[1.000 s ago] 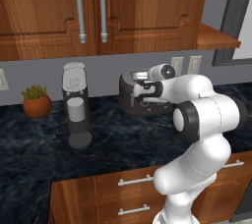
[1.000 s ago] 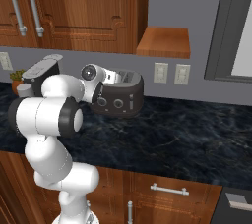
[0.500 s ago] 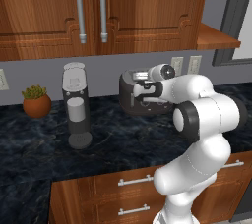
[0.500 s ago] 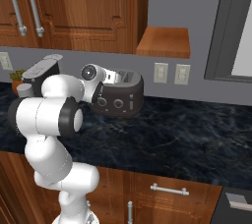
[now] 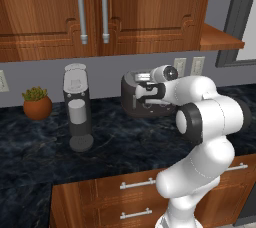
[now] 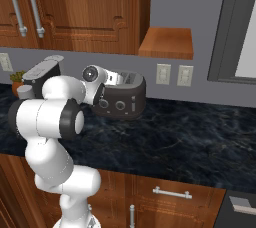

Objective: Start the toaster. Once the lever pops up, take the bread to the plate on the dining counter.

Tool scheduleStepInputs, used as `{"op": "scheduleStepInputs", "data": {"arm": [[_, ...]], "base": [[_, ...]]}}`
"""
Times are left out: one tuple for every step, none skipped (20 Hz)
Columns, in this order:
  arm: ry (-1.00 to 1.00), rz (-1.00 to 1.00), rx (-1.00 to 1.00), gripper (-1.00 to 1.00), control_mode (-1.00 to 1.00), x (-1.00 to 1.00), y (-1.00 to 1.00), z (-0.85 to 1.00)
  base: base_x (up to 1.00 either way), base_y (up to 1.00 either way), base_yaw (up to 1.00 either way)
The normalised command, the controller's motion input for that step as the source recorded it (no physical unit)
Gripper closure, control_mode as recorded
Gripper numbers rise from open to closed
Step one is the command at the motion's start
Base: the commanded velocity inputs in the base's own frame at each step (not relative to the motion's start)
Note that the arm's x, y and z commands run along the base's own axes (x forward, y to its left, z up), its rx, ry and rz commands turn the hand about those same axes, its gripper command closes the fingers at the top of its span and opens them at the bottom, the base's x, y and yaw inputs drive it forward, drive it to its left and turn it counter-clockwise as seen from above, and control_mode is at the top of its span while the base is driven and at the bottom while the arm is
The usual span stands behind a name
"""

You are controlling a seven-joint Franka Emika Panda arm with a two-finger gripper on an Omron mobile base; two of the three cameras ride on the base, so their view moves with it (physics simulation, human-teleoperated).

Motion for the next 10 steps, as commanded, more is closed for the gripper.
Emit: {"op": "scheduleStepInputs", "data": {"arm": [[0.00,0.00,0.00,-1.00,-1.00,0.00,0.00,0.00],[0.00,0.00,0.00,-1.00,-1.00,0.00,0.00,0.00],[0.00,0.00,0.00,-1.00,-1.00,0.00,0.00,0.00],[0.00,0.00,0.00,-1.00,-1.00,0.00,0.00,0.00],[0.00,0.00,0.00,-1.00,-1.00,0.00,0.00,0.00],[0.00,0.00,0.00,-1.00,-1.00,0.00,0.00,0.00],[0.00,0.00,0.00,-1.00,-1.00,0.00,0.00,0.00],[0.00,0.00,0.00,-1.00,-1.00,0.00,0.00,0.00],[0.00,0.00,0.00,-1.00,-1.00,0.00,0.00,0.00],[0.00,0.00,0.00,-1.00,-1.00,0.00,0.00,0.00]], "base": [[0.00,0.00,0.00],[0.00,0.00,0.00],[0.00,0.00,0.00],[0.00,0.00,0.00],[0.00,0.00,0.00],[0.00,0.00,0.00],[0.00,0.00,0.00],[0.00,0.00,0.00],[0.00,0.00,0.00],[0.00,0.00,0.00]]}}
